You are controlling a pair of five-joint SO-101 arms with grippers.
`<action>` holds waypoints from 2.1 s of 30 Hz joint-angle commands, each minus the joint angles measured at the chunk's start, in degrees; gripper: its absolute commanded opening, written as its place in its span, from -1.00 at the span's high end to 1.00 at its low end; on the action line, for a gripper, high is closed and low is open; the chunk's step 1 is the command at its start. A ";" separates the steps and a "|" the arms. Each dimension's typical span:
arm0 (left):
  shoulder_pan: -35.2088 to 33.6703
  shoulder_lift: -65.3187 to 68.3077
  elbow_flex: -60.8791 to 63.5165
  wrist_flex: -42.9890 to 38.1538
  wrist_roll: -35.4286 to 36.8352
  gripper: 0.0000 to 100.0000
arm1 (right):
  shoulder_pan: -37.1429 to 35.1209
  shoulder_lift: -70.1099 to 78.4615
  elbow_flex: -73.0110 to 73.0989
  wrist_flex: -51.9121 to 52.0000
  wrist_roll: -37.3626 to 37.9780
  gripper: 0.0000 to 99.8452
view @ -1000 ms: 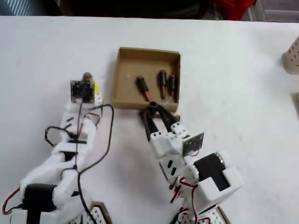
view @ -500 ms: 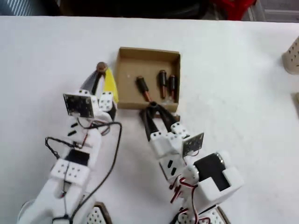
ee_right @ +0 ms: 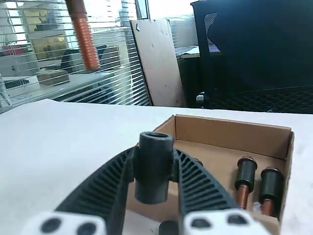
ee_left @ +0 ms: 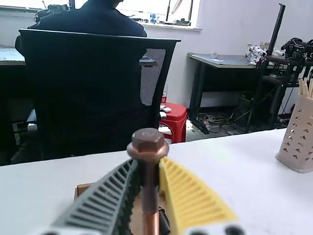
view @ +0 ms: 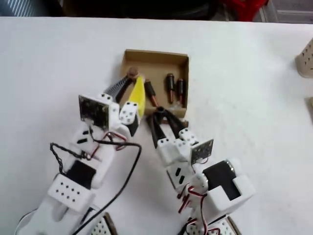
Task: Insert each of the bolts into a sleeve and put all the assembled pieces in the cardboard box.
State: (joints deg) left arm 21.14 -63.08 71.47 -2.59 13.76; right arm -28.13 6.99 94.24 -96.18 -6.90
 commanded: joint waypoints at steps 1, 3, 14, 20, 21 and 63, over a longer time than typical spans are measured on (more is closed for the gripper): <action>1.19 6.90 -8.00 -0.09 2.29 0.96 | 0.48 -0.13 -0.09 -1.36 -0.44 0.97; 1.71 9.71 -9.85 0.26 4.48 0.95 | 0.48 -0.13 -0.09 -1.36 -0.35 0.97; 9.54 12.79 -12.13 5.01 5.10 0.95 | -1.01 -0.04 0.88 -1.27 -0.18 0.97; 10.42 12.88 -16.00 14.86 5.01 0.95 | -1.45 -0.13 1.23 -1.27 -0.09 0.97; 10.33 12.88 -16.26 15.38 4.92 0.95 | -1.45 -0.13 1.23 -1.27 -0.09 0.97; 9.71 15.60 -13.10 21.01 3.34 0.95 | 0.92 -0.40 1.05 -1.54 -0.09 0.97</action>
State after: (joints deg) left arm 32.04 -45.23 56.53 21.41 16.57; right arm -28.75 7.16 95.30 -96.18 -6.90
